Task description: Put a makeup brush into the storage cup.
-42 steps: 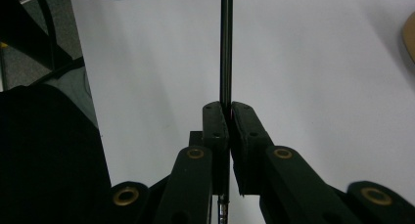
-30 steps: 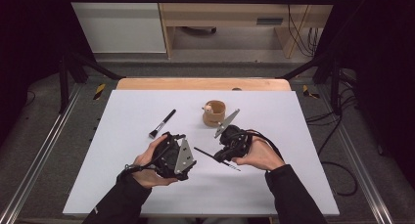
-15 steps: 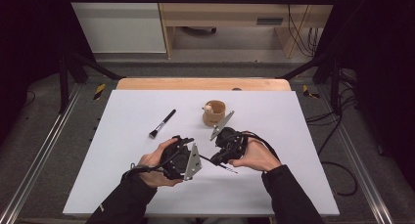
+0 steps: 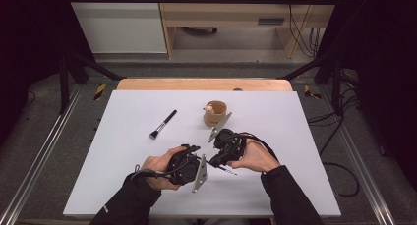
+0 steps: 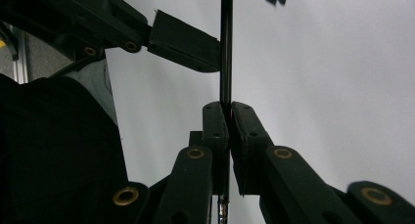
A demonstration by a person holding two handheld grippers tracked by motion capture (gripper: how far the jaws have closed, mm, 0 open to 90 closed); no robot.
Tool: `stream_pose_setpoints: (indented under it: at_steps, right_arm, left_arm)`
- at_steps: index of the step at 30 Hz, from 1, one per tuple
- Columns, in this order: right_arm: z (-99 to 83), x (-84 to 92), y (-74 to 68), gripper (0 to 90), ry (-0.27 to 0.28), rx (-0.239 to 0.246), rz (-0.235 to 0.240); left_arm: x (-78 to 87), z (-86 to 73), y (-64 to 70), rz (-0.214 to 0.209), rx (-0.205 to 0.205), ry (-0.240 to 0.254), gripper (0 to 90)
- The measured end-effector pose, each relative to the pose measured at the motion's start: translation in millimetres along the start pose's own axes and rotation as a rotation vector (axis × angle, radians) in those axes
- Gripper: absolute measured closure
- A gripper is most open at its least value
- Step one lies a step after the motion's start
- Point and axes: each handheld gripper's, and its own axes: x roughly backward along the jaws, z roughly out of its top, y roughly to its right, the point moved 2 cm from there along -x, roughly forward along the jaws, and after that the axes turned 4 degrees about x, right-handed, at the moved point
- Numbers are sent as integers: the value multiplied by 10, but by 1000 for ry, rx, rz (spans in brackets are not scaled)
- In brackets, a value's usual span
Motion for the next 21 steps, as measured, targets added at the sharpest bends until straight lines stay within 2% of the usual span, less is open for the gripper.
stream_pose_setpoints:
  at_steps: [13, 21]
  right_arm:
    - [17, -34, -52, 854, -12, 18, 22]
    - [23, -35, -67, 854, -17, 27, 37]
  left_arm:
    - [-25, 37, 83, -15, -74, 8, 662]
    - [-33, 36, 103, -45, -102, 6, 747]
